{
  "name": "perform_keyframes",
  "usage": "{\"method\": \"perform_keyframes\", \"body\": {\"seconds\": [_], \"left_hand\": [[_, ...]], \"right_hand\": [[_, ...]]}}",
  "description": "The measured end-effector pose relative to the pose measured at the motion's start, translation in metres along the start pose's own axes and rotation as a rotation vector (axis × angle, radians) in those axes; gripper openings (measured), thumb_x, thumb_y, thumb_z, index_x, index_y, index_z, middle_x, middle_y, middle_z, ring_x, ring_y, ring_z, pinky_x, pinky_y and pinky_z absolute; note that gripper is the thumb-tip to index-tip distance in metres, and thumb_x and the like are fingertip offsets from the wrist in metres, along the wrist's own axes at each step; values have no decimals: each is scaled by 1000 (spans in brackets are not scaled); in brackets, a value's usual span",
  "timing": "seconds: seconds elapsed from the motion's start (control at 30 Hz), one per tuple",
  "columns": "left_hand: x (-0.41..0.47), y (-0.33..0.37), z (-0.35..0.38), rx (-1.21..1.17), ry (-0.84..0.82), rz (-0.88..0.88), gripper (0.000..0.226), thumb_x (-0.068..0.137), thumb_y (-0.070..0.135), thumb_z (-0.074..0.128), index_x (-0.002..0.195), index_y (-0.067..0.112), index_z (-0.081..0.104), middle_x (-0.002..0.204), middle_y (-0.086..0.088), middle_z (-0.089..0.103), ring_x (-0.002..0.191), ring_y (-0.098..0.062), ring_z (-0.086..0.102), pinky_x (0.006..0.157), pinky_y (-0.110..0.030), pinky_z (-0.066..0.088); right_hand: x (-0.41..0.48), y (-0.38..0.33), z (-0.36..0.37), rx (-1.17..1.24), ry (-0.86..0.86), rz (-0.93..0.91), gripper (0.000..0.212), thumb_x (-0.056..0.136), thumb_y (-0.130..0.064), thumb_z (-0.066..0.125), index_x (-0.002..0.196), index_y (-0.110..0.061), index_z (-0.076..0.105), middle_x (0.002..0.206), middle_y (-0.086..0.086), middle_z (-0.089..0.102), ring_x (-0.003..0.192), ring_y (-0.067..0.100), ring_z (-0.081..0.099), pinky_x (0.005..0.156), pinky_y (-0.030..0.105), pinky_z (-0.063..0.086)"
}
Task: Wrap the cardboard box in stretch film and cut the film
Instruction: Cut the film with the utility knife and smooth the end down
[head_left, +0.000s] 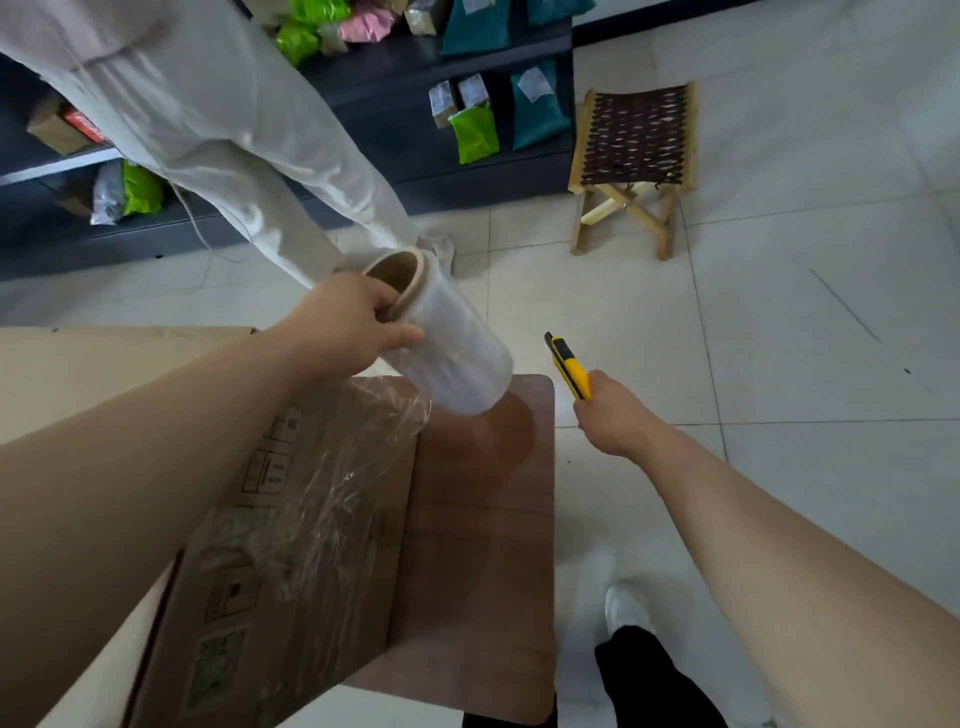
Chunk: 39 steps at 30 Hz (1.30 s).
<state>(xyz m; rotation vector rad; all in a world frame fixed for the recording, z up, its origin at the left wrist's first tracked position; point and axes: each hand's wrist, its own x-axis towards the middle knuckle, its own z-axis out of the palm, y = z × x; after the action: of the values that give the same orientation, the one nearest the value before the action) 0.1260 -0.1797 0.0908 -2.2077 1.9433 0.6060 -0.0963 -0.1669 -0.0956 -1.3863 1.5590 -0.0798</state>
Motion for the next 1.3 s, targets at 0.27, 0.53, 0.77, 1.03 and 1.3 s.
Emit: {"method": "perform_keyframes", "body": {"seconds": [0.27, 0.53, 0.77, 1.03, 1.3], "left_hand": [[-50, 11, 25, 17, -243, 39, 18, 82, 28, 71, 96, 16, 73, 83, -1, 69, 76, -13, 62, 66, -24, 47], [-84, 0, 75, -57, -302, 52, 13, 82, 22, 70, 92, 16, 75, 90, 0, 71, 87, -14, 63, 79, -29, 47], [-108, -22, 117, -38, -292, 67, 7, 78, 23, 70, 82, 22, 75, 82, 4, 71, 79, -14, 63, 76, -31, 52], [-134, -48, 128, 337, -359, 183, 28, 83, 29, 66, 111, 32, 69, 117, 2, 61, 104, -19, 60, 88, -35, 51], [-128, -44, 116, -12, -408, 5, 30, 77, 19, 76, 106, 26, 73, 103, 13, 66, 97, -4, 59, 93, -24, 48]], "right_hand": [[-20, -8, -2, 173, -177, -31, 17, 90, -20, 34, 98, -12, 47, 85, 8, 44, 75, 23, 43, 63, 32, 36], [-27, -6, 26, 94, -255, -63, 12, 92, -13, 39, 92, -14, 51, 82, 6, 52, 69, 20, 47, 58, 29, 36], [-26, 1, 69, -29, -105, -127, 34, 89, -13, 58, 119, -9, 43, 116, 19, 54, 96, 32, 55, 68, 32, 40], [-21, -1, 115, -213, -70, -273, 24, 86, -14, 61, 109, -8, 57, 115, 18, 58, 103, 33, 55, 73, 31, 41], [-10, -4, 105, -253, -120, -307, 31, 92, -8, 51, 121, -6, 62, 125, 16, 61, 113, 34, 56, 88, 36, 48]]}}
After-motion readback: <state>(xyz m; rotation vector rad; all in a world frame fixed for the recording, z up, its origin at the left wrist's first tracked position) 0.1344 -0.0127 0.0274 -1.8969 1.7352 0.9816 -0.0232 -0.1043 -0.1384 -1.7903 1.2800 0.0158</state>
